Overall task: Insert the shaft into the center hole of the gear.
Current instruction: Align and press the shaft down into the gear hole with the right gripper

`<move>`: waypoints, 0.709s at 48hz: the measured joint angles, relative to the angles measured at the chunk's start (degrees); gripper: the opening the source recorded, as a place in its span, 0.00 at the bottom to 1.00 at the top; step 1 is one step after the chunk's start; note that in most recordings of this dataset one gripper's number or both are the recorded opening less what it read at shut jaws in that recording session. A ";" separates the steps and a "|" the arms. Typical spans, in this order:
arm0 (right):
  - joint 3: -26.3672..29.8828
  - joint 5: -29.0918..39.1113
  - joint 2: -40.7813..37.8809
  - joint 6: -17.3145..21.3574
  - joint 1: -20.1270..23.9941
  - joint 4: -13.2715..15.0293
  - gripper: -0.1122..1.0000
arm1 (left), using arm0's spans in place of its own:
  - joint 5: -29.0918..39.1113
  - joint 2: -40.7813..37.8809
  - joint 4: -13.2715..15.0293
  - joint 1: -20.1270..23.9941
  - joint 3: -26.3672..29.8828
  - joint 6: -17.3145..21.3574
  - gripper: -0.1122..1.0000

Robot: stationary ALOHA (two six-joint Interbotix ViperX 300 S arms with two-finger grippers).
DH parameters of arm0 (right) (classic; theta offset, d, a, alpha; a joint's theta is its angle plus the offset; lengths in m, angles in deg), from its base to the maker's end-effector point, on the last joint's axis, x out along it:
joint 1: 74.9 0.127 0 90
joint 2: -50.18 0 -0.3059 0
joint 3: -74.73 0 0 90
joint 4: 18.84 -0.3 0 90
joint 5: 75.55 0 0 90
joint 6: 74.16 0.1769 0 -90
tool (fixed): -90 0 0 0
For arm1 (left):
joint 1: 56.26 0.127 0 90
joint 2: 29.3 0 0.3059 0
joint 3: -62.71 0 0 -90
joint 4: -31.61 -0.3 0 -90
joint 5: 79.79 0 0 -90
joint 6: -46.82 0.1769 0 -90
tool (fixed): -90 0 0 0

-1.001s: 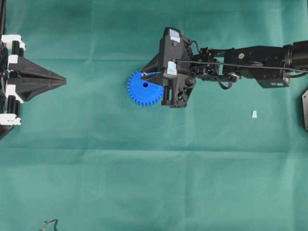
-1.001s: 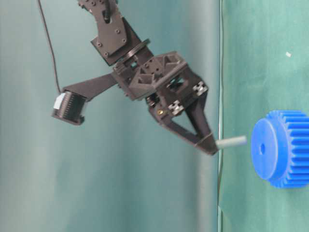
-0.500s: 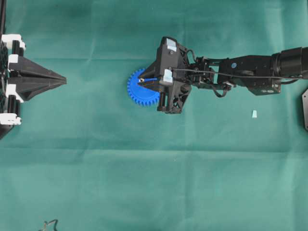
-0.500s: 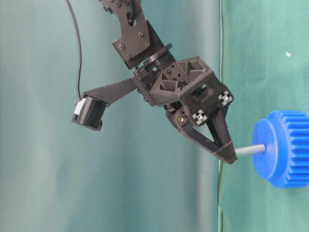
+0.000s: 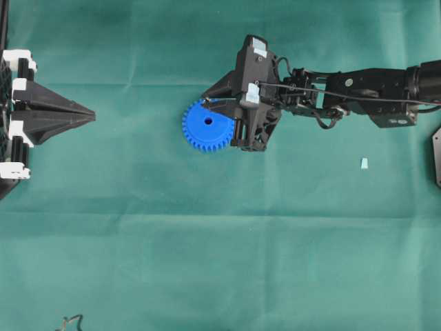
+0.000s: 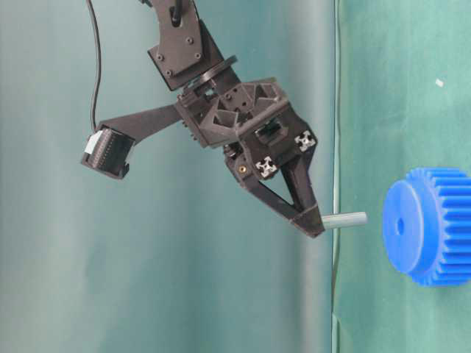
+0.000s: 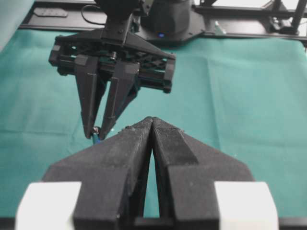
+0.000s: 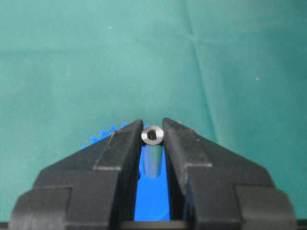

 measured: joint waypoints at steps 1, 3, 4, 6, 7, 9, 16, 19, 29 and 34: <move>0.00 -0.09 0.00 0.00 0.00 0.09 0.25 | 0.00 0.00 0.00 0.00 0.00 0.00 0.10; -0.09 -0.44 0.00 0.00 0.18 0.00 0.25 | 0.00 0.00 0.09 0.00 0.00 0.00 0.10; -0.09 -0.79 0.00 0.00 0.18 0.09 0.25 | 0.00 0.00 0.09 0.00 0.00 0.00 0.10; -0.09 -1.23 0.00 0.00 0.26 0.09 0.25 | 0.00 0.00 0.09 0.00 0.00 0.00 0.10; -0.18 -1.58 0.00 0.09 0.26 0.09 0.25 | 0.00 0.00 0.09 0.00 0.00 0.00 0.10; -0.26 -2.11 0.00 0.26 0.26 0.09 0.25 | 0.00 0.00 0.00 0.00 0.00 0.00 0.10; -0.26 -3.43 -0.44 0.35 0.70 -0.18 0.25 | 0.00 0.00 0.09 0.09 0.00 0.00 0.10; -0.26 -3.78 -1.05 0.44 0.88 -0.44 0.25 | 0.00 0.00 0.09 0.09 0.00 0.00 0.10; -0.35 -4.75 -2.72 0.44 1.23 -1.32 0.25 | 0.00 0.00 0.09 0.18 0.00 0.00 0.10; -0.35 -4.83 -3.43 0.44 1.49 -1.93 0.25 | 0.00 0.00 0.09 0.26 0.00 0.00 0.10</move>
